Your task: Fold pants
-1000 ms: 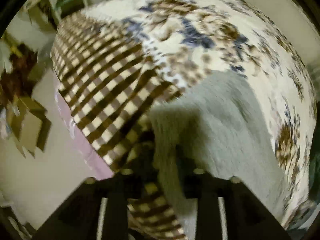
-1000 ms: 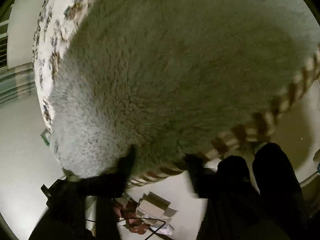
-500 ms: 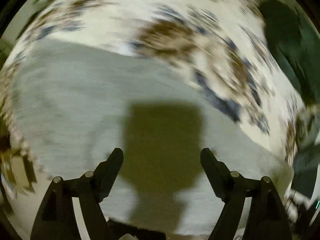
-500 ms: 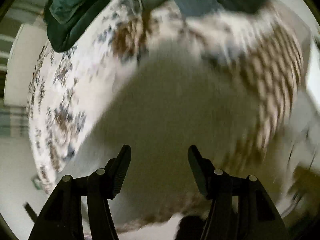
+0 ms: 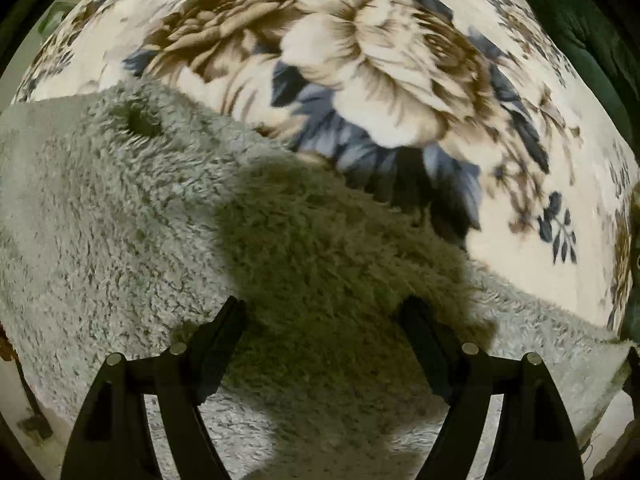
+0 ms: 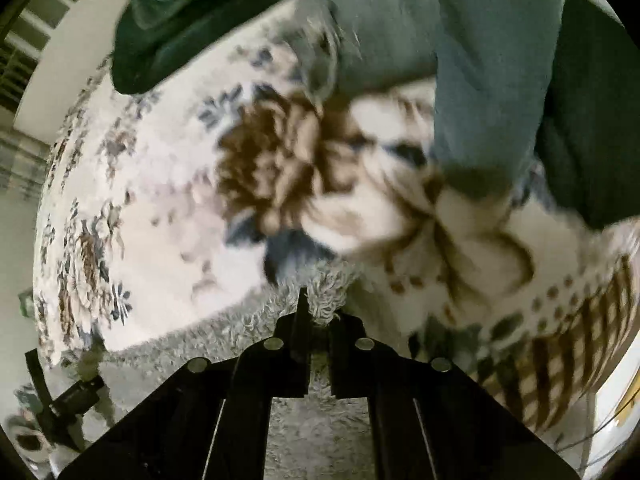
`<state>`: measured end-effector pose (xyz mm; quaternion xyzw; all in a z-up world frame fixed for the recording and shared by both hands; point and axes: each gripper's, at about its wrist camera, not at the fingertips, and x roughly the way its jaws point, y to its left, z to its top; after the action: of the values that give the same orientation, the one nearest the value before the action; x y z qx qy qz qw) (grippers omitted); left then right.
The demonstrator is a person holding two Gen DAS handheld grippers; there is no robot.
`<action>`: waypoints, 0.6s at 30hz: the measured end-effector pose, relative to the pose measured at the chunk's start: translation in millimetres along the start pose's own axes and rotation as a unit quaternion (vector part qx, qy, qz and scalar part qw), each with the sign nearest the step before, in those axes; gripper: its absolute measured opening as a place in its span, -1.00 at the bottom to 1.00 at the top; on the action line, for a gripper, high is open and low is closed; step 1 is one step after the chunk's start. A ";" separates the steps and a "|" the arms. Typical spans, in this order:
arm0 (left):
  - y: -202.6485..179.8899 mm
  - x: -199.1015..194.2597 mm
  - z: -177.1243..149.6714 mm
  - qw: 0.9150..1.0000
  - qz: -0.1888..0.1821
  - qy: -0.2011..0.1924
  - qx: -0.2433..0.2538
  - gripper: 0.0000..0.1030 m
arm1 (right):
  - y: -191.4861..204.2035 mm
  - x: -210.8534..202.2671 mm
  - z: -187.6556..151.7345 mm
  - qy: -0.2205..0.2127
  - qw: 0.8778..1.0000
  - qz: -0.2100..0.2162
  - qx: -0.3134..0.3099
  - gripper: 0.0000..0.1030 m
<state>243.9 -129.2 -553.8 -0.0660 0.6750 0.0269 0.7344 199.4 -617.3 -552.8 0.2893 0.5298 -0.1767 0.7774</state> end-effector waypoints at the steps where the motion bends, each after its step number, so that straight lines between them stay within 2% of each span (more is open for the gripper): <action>1: 1.0 -0.8 -0.3 1.000 0.001 0.000 0.001 0.53 | 1.7 -2.0 1.5 -0.007 1.000 -0.001 0.002 -0.89; 5: 11.4 -9.2 -2.5 1.000 0.007 0.000 -0.006 0.53 | -6.8 2.9 10.9 -0.009 1.000 0.012 0.028 -0.88; 7: 14.2 -17.2 -3.5 1.000 0.012 -0.002 -0.008 0.52 | -12.6 21.8 8.7 0.041 0.997 0.043 0.055 -0.81; 8: 11.8 -25.0 -5.1 1.000 0.014 -0.005 -0.004 0.52 | -23.9 24.9 5.8 0.064 0.993 0.064 0.078 -0.57; 10: 7.1 -48.4 -14.3 1.000 0.012 -0.011 0.010 0.52 | -34.3 15.8 -8.0 0.053 0.990 0.077 0.104 -0.24; 11: 10.4 -58.7 -20.0 1.000 0.007 -0.014 0.016 0.52 | -43.5 4.2 -18.8 0.037 0.988 0.089 0.120 -0.10; 14: 3.0 -80.6 -44.5 0.999 -0.004 -0.023 0.043 0.52 | -77.0 -34.8 -65.8 0.003 0.980 0.113 0.166 0.07; 18: -7.0 -79.0 -77.6 0.997 0.014 -0.016 0.080 0.53 | -106.8 -39.8 -145.6 0.024 0.961 0.119 0.250 0.08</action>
<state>161.2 -142.5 -481.0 0.0027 0.6642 -0.0162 0.7474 17.3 -608.1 -583.4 0.5395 0.4494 -0.2025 0.6826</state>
